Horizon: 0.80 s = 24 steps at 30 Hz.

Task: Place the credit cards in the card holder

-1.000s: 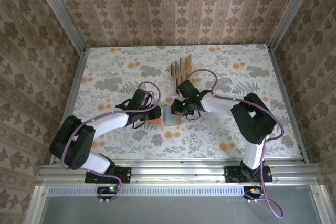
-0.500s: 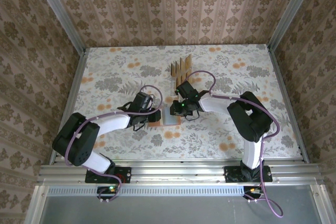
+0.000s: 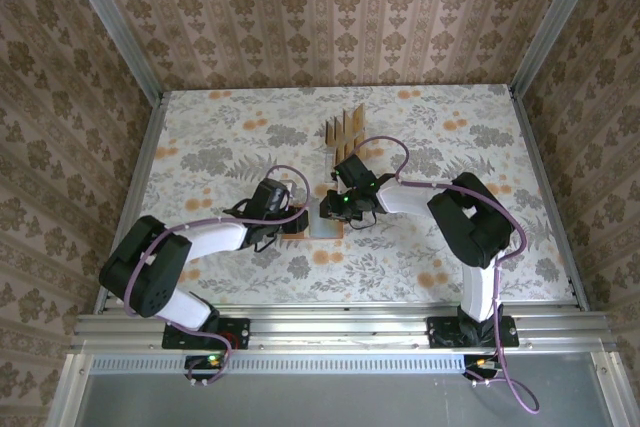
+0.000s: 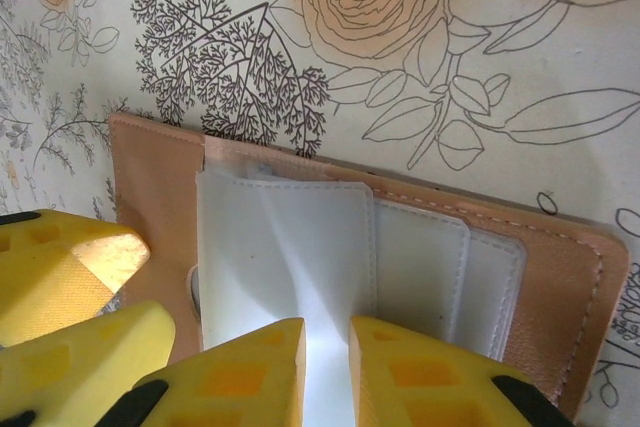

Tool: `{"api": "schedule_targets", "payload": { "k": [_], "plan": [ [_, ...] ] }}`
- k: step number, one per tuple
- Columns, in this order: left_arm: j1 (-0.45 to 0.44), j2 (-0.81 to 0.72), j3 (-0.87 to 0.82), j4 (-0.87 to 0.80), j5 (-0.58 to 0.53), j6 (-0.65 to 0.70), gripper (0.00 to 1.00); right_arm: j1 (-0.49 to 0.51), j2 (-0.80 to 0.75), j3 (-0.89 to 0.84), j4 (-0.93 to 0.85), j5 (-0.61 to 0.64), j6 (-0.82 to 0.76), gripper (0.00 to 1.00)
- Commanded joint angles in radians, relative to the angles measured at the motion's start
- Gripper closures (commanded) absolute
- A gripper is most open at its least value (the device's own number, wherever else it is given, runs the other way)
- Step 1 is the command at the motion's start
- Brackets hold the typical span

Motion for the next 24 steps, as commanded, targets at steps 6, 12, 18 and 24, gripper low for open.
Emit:
{"api": "schedule_targets", "payload": {
  "k": [6, 12, 18, 24],
  "plan": [
    [-0.006, -0.04, -0.041, 0.073, 0.007, 0.03, 0.53, 0.007, 0.016, -0.007, 0.018, -0.02, 0.028, 0.79],
    [-0.017, -0.037, -0.045, 0.086, 0.021, 0.044, 0.49, 0.006, 0.016, -0.011, 0.024, -0.022, 0.033, 0.79],
    [-0.032, -0.007, -0.034, 0.087, 0.022, 0.061, 0.48, 0.008, 0.021, -0.011, 0.028, -0.025, 0.038, 0.79],
    [-0.055, 0.026, -0.018, 0.066, -0.007, 0.086, 0.47, 0.008, 0.019, -0.014, 0.031, -0.024, 0.041, 0.79]
  ]
}}
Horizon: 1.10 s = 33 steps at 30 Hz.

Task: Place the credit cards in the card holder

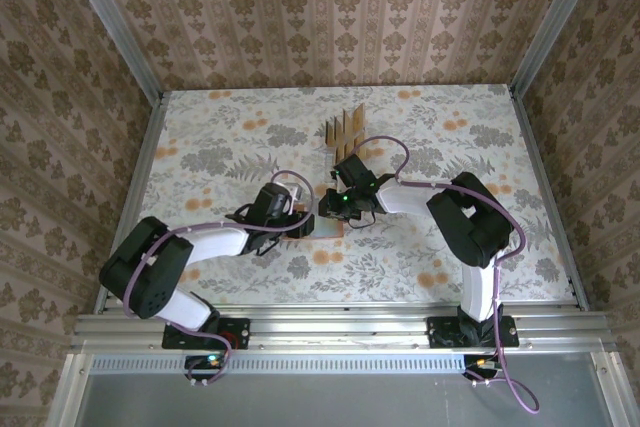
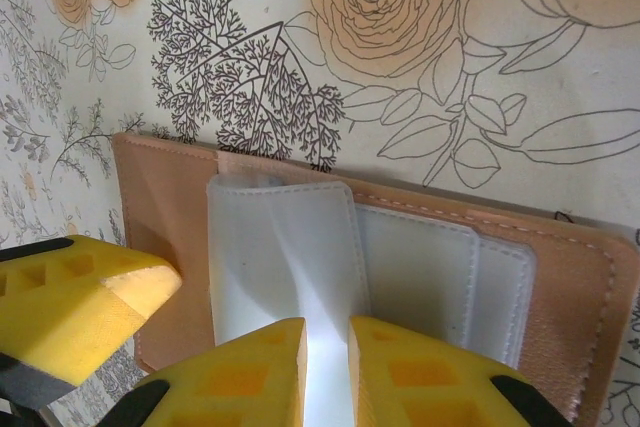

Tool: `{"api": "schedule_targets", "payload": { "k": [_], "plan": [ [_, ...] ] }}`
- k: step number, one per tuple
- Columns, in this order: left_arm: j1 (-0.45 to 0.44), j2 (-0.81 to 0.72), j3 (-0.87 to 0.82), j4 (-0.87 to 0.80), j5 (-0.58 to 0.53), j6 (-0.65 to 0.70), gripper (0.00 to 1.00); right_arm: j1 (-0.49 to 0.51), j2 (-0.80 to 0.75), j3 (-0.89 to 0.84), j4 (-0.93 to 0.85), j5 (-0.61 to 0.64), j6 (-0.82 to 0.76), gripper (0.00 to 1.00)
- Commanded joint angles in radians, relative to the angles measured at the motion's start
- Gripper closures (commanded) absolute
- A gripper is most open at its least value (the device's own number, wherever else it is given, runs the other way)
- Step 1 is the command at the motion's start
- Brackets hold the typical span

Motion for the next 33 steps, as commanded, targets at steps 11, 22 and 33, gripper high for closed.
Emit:
{"api": "schedule_targets", "payload": {
  "k": [11, 22, 33],
  "plan": [
    [-0.052, 0.064, 0.044, -0.104, -0.119, 0.07, 0.55, 0.008, 0.0, -0.008, 0.003, -0.025, 0.022, 0.78],
    [-0.072, 0.109, 0.068, -0.136, -0.138, 0.071, 0.6, -0.021, -0.089, -0.021, -0.012, -0.013, 0.02, 0.66],
    [-0.076, 0.12, 0.067, -0.127, -0.134, 0.068, 0.61, -0.029, -0.099, -0.05, 0.002, -0.01, 0.03, 0.55]
  ]
}}
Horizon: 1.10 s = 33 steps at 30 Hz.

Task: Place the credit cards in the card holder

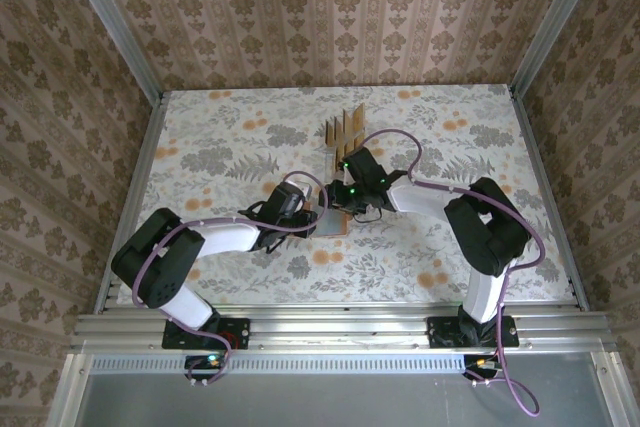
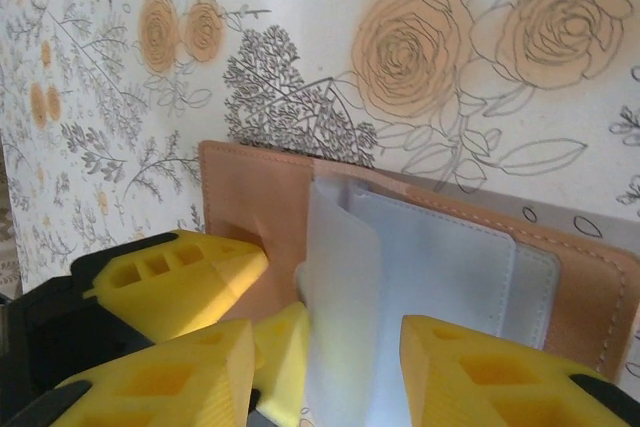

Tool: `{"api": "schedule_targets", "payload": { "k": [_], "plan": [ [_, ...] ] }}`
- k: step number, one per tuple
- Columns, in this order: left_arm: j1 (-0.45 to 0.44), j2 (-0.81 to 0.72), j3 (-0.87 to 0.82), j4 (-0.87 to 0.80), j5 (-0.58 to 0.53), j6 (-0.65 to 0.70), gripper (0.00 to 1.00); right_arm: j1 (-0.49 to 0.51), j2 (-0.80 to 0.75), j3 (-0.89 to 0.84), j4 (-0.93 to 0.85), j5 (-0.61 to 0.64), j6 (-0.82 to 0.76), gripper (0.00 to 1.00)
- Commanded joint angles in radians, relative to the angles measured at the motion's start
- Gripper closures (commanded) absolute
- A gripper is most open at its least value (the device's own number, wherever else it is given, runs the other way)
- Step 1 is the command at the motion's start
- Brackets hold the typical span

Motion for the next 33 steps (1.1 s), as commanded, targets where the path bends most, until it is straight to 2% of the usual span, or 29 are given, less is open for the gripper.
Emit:
{"api": "schedule_targets", "payload": {
  "k": [1, 15, 26, 33],
  "plan": [
    [-0.011, 0.044, -0.007, -0.085, 0.002, 0.005, 0.61, -0.002, 0.01, -0.019, 0.009, -0.015, 0.012, 0.55],
    [-0.011, 0.006, -0.001, -0.1, 0.004, 0.004, 0.59, 0.019, 0.051, 0.021, 0.023, -0.057, 0.027, 0.53],
    [-0.007, -0.24, 0.0, -0.144, -0.048, -0.02, 0.46, 0.036, 0.056, 0.062, 0.033, -0.089, 0.076, 0.49],
    [0.044, -0.406, -0.056, -0.19, -0.112, -0.115, 0.35, 0.083, 0.084, 0.143, -0.033, -0.065, 0.073, 0.44]
  ]
}}
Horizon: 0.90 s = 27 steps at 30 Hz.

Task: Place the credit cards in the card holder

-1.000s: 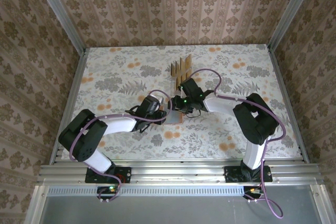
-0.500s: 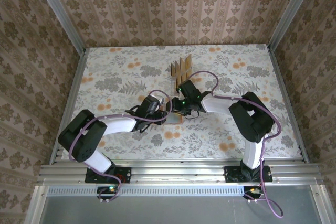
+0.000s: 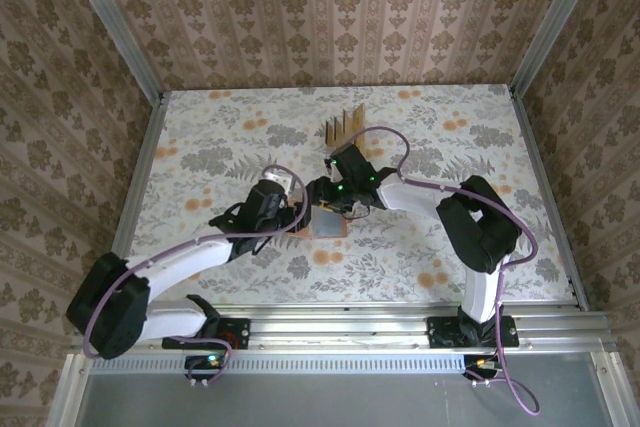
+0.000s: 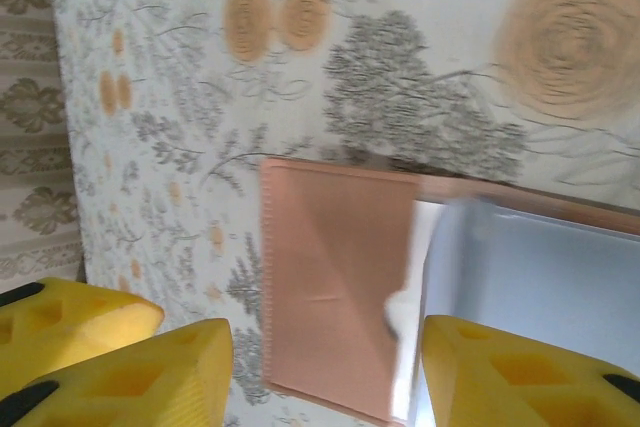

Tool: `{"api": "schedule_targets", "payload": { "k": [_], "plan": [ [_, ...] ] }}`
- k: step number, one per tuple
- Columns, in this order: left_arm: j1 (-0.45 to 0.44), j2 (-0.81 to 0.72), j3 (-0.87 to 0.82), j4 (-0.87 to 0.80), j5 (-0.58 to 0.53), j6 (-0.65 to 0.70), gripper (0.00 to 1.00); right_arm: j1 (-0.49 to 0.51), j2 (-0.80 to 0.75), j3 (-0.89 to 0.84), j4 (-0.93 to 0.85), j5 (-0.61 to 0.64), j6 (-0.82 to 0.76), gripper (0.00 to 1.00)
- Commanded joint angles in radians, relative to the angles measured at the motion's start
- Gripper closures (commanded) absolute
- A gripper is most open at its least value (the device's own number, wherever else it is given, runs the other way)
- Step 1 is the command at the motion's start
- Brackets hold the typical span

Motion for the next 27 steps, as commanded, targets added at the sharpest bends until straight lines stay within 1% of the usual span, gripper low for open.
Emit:
{"api": "schedule_targets", "payload": {
  "k": [1, 5, 8, 10, 18, 25, 27],
  "plan": [
    [0.039, -0.07, -0.026, -0.044, -0.057, -0.082, 0.33, 0.036, 0.042, 0.053, -0.062, -0.007, 0.002, 0.44],
    [0.082, -0.121, -0.035, -0.082, -0.043, -0.114, 0.25, 0.056, 0.096, 0.107, -0.09, 0.002, 0.008, 0.43],
    [0.102, -0.141, -0.04, -0.089, -0.031, -0.119, 0.23, 0.068, 0.137, 0.148, -0.113, 0.016, 0.011, 0.43],
    [0.116, -0.148, -0.043, -0.09, -0.023, -0.124, 0.2, 0.076, 0.16, 0.169, -0.124, 0.024, 0.016, 0.43],
    [0.158, -0.133, -0.039, -0.078, 0.051, -0.135, 0.18, 0.091, 0.212, 0.207, -0.139, 0.031, 0.03, 0.43],
    [0.175, -0.079, 0.002, -0.12, 0.1, -0.11, 0.16, 0.092, 0.214, 0.221, -0.122, 0.003, 0.038, 0.42],
    [0.177, -0.072, 0.013, -0.132, 0.105, -0.103, 0.14, 0.093, 0.204, 0.231, -0.125, -0.003, 0.032, 0.41]
  ]
}}
